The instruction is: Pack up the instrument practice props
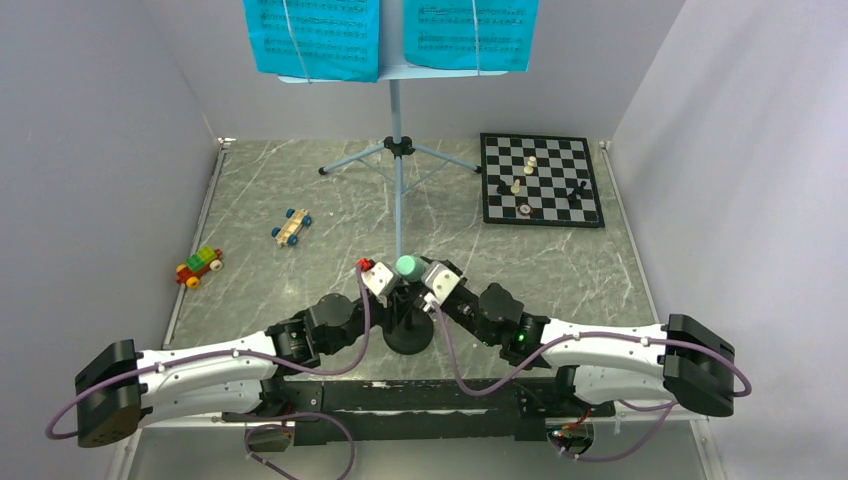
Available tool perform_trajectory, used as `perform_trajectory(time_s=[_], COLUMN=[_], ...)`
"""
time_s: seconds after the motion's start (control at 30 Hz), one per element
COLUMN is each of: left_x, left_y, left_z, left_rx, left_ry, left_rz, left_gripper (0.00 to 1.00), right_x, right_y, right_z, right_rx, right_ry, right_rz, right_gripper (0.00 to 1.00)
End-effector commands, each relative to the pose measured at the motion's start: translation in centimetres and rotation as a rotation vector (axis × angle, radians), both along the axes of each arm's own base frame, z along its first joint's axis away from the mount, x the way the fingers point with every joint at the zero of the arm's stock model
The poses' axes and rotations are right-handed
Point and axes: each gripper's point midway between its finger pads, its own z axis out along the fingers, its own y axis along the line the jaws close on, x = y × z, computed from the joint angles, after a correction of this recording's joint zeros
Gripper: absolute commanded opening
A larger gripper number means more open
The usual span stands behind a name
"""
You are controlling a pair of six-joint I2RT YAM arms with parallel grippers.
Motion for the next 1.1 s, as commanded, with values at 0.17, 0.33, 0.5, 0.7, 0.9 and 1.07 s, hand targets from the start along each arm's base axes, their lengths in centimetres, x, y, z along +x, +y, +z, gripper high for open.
perform_trajectory(time_s=[0.17,0.33,0.5,0.7,0.9,1.07], left_x=[-2.4,-2.2,-1.7,-1.4,-1.4,-1.4], left_y=[0.6,0.7,1.5,2.3,2.5,2.6], left_z=[-6.3,-6.6,-7.7,-8.7,-9.5,-9.6], left_rx=[0.198,0.209,0.243,0.266,0.286,0.282], left_ry=[0.135,0.146,0.163,0.178,0.192,0.193], left_rz=[-0.093,-0.076,-0.023,0.016,0.030,0.033], left_gripper=[0.00,0.00,0.00,0.00,0.00,0.00], right_x=[1.6,2.3,2.8,2.9,3.1,3.7], right_y=[-0.2,-1.1,-3.0,-5.2,-6.7,-8.3], right_z=[5.1,5.8,7.5,8.7,9.0,9.1], right_rx=[0.045,0.062,0.141,0.250,0.317,0.341], right_ry=[-0.154,-0.142,-0.119,-0.063,-0.016,0.006], right_rz=[-0.057,-0.124,-0.215,-0.289,-0.339,-0.413], right_gripper=[0.21,0.00,0.00,0.00,0.00,0.00])
